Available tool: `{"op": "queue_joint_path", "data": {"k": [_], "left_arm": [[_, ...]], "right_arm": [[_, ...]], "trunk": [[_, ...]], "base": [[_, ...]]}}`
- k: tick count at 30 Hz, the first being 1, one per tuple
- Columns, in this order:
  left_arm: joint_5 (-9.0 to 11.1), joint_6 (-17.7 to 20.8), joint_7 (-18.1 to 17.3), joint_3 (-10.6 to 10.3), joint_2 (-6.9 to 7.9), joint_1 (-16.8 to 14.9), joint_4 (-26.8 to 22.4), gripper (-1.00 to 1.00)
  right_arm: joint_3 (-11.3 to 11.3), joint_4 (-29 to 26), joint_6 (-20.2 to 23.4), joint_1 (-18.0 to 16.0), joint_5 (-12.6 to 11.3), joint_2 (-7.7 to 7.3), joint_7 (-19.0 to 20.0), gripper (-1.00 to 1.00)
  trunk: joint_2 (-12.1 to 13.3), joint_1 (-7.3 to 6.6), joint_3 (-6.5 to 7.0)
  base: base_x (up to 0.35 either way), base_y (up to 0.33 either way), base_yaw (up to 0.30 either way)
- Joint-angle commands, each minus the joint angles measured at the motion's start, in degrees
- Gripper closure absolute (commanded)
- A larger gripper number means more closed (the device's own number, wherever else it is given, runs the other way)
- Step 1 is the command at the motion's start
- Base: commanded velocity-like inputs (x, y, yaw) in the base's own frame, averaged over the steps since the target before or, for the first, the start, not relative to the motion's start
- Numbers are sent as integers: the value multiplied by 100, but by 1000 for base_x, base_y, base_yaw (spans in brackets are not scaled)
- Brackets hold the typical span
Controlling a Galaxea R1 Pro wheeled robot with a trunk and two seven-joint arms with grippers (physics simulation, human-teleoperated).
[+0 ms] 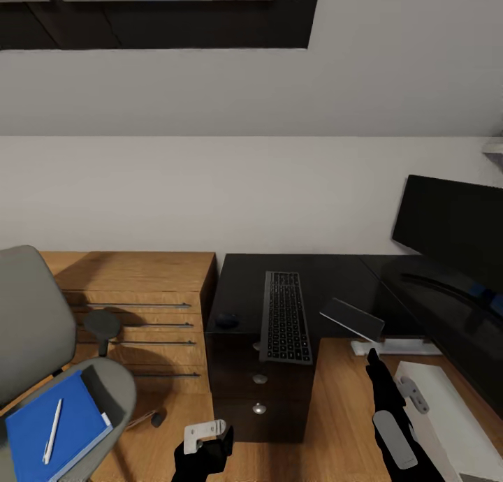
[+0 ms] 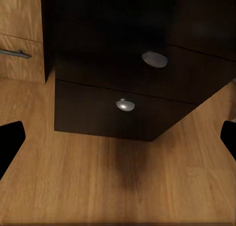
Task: In the bedroom, organize the workspace by keeping the computer under the desk, ensuring the monitor is on the desk, placing the keyboard on the desk next to the monitor, placing the mouse on the desk next to the keyboard, moving the folder from the swivel chair onto the desk next to the mouse, stacking the notebook on top of the folder with the pen on top of the notebook, and positioning the swivel chair next to the desk.
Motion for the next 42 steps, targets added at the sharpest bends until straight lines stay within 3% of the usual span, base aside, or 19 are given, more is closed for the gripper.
{"op": "queue_joint_path", "data": {"k": [1, 11, 20, 22, 23, 27, 28, 31, 35, 36, 38, 42], "left_arm": [[58, -42, 30, -22, 5, -9, -6, -100], [70, -46, 35, -15, 6, -9, 36, -100], [69, -25, 34, -25, -30, -9, 303, -100], [70, -9, 32, -17, -121, -9, 460, -100], [69, 0, 25, 0, -251, -9, 711, -100], [76, 9, 9, 6, -319, -9, 1037, -100], [78, 13, -5, 2, -376, -9, 1500, -100], [76, 2, -11, 0, -466, -9, 1918, -100], [63, -25, -17, 1, -615, -9, 2553, -100], [46, -48, -23, -8, -702, -9, 2916, -100], [55, -70, -24, -12, -726, -9, 3020, -100], [63, -187, -30, -28, -750, -9, 3322, -100]], "right_arm": [[12, -4, -17, -2, -38, -1, -15, -100], [23, 73, 18, -2, -34, -17, -17, -100], [36, 324, 471, -9, 18, -45, -18, -100], [37, 345, 697, -10, 159, -44, -16, -100], [36, 380, 883, -11, 454, -42, -16, -100], [28, 560, 955, -11, 756, -42, -11, -100], [28, 1202, 945, -11, 989, -47, -4, -100], [28, 1809, 824, -11, 1162, -67, 8, -100], [64, 2574, 279, -11, 1589, -88, 28, -100], [117, 3284, -400, -10, 2194, -75, 25, -100], [133, 3803, -705, -11, 2466, -88, 18, -100], [146, 4374, -966, -7, 2668, -113, 9, -100]], "trunk": [[-3, -1, -6], [-3, -1, -6], [358, -199, 155], [438, -243, 191], [478, -265, 209], [638, -353, 281], [678, -375, 299], [799, -441, 353], [959, -529, 425], [999, -551, 443], [1079, -594, 479], [1240, -682, 550]], "base": [[-48, 0, 0], [-14, 0, 0], [-1, 0, 0], [0, 0, 0], [0, 0, 0], [0, 0, 0], [0, 0, 0], [0, 0, 0], [0, 0, 0], [0, 0, 0], [0, 0, 0], [0, 0, 0]]}}
